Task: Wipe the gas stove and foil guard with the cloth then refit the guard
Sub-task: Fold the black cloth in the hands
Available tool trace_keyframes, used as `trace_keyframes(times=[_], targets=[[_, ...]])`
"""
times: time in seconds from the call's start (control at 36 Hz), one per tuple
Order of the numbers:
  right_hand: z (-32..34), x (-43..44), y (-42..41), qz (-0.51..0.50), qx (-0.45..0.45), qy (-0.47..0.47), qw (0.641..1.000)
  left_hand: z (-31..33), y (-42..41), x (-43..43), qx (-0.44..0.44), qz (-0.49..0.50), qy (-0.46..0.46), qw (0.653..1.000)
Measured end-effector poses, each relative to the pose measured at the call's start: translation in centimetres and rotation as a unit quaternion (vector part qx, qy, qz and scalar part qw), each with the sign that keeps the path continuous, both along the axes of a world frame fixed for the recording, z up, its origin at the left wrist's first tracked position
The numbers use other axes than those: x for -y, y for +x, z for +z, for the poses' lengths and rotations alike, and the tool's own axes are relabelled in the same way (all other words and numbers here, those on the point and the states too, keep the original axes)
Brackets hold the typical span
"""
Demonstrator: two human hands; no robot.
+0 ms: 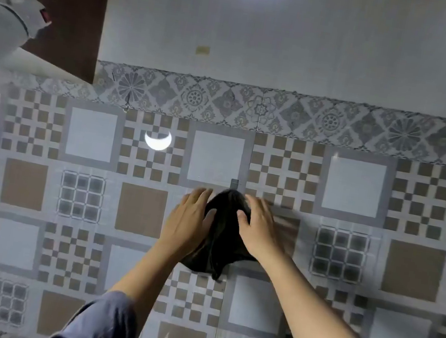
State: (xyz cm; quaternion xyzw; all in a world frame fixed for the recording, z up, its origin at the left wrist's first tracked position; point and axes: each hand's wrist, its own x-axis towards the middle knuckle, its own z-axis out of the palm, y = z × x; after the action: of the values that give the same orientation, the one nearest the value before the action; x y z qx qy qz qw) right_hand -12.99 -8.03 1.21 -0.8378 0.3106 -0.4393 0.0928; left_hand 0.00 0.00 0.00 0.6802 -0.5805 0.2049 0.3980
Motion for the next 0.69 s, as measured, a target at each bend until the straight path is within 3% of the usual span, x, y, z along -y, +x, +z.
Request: trace_keyframes(times=[0.17,0.33,0.69], targets=[[0.0,1.7,2.3,-0.013,0.088,0.016,0.996,-0.1,1.4,2.7,-0.07,-0.061,-0.032,0.995],[-0.1,2.8,3.8,-0.032,0.14,0.034,0.989,-0.5,1.6,3.7,-0.084,-0.077,-0.082,0.99],[2.1,1.6,1.0,-0.004,0.185,0.013,0.983,1.7,0.8,1.2,-0.147,-0.092,-0.175,0.969]])
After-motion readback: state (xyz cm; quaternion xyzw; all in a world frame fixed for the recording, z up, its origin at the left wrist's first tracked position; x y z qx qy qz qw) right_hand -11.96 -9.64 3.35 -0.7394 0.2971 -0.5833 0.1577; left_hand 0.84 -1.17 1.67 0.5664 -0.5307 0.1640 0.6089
